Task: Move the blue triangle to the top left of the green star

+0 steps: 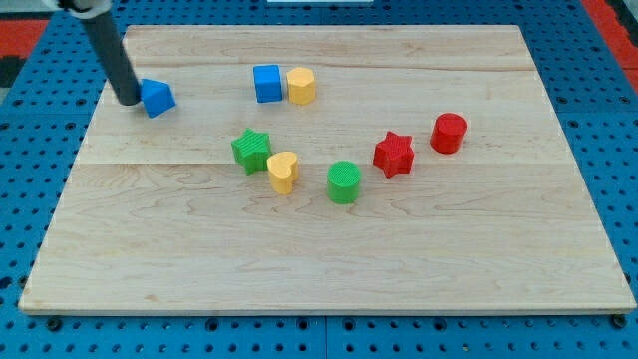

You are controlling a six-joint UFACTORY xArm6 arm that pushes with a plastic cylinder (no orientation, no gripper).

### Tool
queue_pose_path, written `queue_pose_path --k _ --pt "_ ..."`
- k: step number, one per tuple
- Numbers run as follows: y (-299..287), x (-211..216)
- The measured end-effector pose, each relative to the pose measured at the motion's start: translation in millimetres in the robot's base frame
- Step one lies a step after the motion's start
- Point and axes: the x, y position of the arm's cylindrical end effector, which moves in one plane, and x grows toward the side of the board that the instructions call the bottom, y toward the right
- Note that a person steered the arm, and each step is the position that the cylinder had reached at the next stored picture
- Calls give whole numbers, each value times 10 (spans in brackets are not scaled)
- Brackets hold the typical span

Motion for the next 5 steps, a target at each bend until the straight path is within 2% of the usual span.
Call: queue_pose_path --k 1,3,5 --pt "325 5" --pt "315 -400" --pt "337 27"
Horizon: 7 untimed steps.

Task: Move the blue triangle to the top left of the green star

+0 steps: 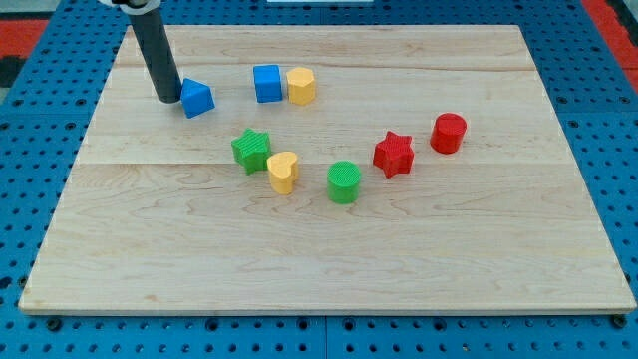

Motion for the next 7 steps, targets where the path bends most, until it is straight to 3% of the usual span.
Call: queue_pose_path --k 1,3,7 --pt "135 157" --pt "57 -290" --pt "543 202"
